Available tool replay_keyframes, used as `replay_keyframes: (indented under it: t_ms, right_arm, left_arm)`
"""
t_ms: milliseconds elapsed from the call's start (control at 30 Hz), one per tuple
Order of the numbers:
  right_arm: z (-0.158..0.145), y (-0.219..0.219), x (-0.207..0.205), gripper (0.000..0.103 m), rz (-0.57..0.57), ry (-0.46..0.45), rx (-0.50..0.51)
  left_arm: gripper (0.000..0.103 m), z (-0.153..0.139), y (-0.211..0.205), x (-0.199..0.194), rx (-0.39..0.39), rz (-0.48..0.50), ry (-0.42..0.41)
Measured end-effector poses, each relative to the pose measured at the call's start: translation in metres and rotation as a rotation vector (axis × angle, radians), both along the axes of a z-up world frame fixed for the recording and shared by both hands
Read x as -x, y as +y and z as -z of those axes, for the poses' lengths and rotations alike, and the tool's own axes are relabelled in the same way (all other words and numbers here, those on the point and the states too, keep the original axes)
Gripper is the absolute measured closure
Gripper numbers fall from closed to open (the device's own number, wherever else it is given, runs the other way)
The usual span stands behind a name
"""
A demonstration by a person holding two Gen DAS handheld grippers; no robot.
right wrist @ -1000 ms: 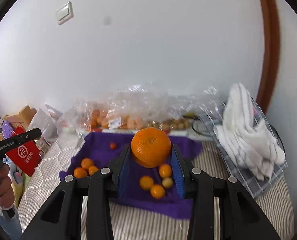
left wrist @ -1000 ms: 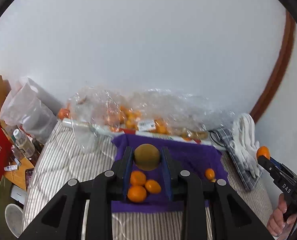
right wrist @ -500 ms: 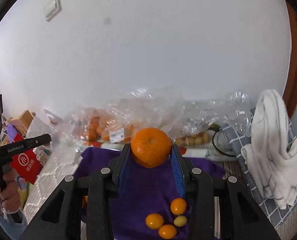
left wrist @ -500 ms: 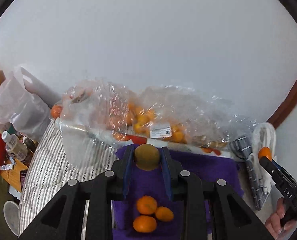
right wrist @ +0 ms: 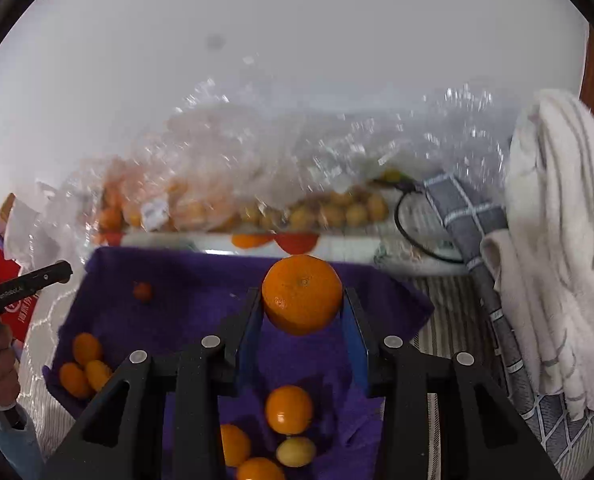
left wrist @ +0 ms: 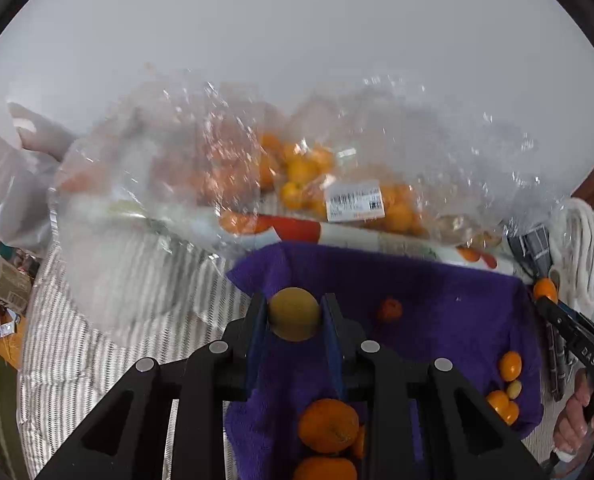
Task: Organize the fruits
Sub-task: 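Carry both fruits over the purple towel and open both grippers to drop them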
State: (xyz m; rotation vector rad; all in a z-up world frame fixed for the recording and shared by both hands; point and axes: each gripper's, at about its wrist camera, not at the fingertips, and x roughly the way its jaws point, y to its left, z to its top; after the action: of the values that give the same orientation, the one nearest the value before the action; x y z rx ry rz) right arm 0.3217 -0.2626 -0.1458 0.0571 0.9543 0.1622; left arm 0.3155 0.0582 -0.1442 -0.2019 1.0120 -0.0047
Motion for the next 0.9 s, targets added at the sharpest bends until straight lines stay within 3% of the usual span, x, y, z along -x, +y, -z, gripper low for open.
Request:
replay_keyframes:
  t_ms: [233, 567, 900]
  right_arm:
    - [0.019, -0.001, -0.006, 0.064, -0.017, 0.059, 0.020]
    - [0.034, 0.008, -0.010, 0.064, -0.056, 0.127, 0.035]
    - [0.046, 0.014, -0.011, 0.064, -0.072, 0.176, 0.079]
  left_arm:
    - [0.077, 0.020, -0.004, -0.007, 0.005, 0.010, 0.050]
    - [0.077, 0.022, -0.011, -0.007, -0.009, 0.033, 0.045]
    - [0.077, 0.039, -0.025, -0.010, -0.001, 0.068, 0.102]
